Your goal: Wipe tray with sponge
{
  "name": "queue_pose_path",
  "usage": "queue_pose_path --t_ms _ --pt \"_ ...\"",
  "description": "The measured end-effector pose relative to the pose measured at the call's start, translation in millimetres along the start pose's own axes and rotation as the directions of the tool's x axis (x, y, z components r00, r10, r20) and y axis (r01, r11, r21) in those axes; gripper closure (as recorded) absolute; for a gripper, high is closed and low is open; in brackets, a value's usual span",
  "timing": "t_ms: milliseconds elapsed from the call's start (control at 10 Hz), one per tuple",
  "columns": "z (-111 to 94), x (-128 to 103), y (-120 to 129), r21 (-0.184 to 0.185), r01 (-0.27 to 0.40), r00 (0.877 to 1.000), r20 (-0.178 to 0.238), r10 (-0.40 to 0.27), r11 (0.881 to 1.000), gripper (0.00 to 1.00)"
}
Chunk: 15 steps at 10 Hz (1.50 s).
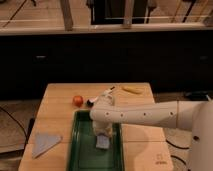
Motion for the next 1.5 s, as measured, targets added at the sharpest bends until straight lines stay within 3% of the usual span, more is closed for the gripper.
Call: queue_pose_path --t_ms 200,400,600,800,1000,1200,1500 --pt "2 -16 -20 0.003 0.069 0.997 0.017 -0.069 0.998 1.0" --pt "4 -37 -18 0.003 0.11 0.993 0.035 -0.11 0.994 1.0" --pt "7 -63 -7 0.009 0.126 0.991 0.051 -0.126 0.992 1.0" --pt "8 -69 19 0.004 0.097 0.994 0.055 -0.097 0.995 1.0" --pt "7 -52 48 -0.004 0.037 0.998 0.041 -0.037 0.999 1.0" --pt "6 -23 55 -0.006 -0.003 1.0 0.026 0.004 1.0 1.0" --pt "5 14 32 -0.018 -0.017 1.0 0.018 0.018 1.0 1.0"
